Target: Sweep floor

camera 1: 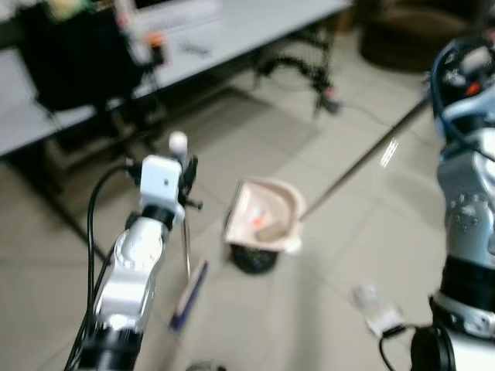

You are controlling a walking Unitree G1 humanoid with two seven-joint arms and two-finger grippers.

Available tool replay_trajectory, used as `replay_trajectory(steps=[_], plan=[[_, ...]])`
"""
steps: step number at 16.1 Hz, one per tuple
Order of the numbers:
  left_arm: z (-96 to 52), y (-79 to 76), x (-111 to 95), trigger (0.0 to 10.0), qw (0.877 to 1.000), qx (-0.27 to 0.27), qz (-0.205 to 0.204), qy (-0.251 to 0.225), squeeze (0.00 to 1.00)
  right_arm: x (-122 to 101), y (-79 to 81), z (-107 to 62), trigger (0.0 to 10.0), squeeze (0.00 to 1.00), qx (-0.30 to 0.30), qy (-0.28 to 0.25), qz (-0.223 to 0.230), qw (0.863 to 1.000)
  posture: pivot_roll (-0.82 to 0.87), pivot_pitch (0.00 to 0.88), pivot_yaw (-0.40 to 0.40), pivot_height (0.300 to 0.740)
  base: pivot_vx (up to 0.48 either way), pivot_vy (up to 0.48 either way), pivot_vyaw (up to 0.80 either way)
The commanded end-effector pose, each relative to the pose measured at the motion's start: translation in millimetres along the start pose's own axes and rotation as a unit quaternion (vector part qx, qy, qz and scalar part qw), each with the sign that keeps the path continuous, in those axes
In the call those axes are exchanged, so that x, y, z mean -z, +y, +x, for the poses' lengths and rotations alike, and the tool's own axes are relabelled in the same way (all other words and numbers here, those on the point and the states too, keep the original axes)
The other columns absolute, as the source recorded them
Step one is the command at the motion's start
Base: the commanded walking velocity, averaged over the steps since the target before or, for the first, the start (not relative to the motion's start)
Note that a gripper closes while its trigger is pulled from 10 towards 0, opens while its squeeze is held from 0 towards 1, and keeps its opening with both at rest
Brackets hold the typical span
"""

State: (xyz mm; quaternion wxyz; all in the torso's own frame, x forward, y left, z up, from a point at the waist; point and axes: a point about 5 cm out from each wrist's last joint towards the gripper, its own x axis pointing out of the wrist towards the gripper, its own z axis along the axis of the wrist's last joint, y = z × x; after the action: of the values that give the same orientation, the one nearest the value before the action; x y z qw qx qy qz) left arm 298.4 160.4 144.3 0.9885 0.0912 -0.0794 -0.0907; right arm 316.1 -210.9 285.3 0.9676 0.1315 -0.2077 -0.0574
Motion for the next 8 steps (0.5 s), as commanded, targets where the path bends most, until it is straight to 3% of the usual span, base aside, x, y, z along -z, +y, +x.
replay_trajectory(steps=[1, 6, 8], plan=[[0.1, 9.1, -4.9, 10.0, 1.0, -0.01, 0.018, -0.013, 0.0, -9.0, 7.7, -0.1, 10.0, 0.0, -0.012, -0.029, 0.021, 0.999, -0.07, 0.036, 0.044, 0.74, 0.379, 0.0, 0.0], [-1.5, 7.2, -1.5, 10.0, 1.0, -0.007, 0.016, -0.007, 0.0, -9.1, 3.1, -1.5, 10.0, 0.0, -0.002, -0.03, 0.02, 0.999, -0.08, 0.033, 0.045, 0.74, 0.379, 0.0, 0.0], [-1.3, 6.3, -0.8, 10.0, 1.0, -0.005, 0.014, -0.006, 0.0, -9.0, 0.7, -2.8, 10.0, 0.0, 0.003, -0.025, 0.022, 0.999, -0.08, 0.036, 0.045, 0.74, 0.381, 0.0, -0.8]])
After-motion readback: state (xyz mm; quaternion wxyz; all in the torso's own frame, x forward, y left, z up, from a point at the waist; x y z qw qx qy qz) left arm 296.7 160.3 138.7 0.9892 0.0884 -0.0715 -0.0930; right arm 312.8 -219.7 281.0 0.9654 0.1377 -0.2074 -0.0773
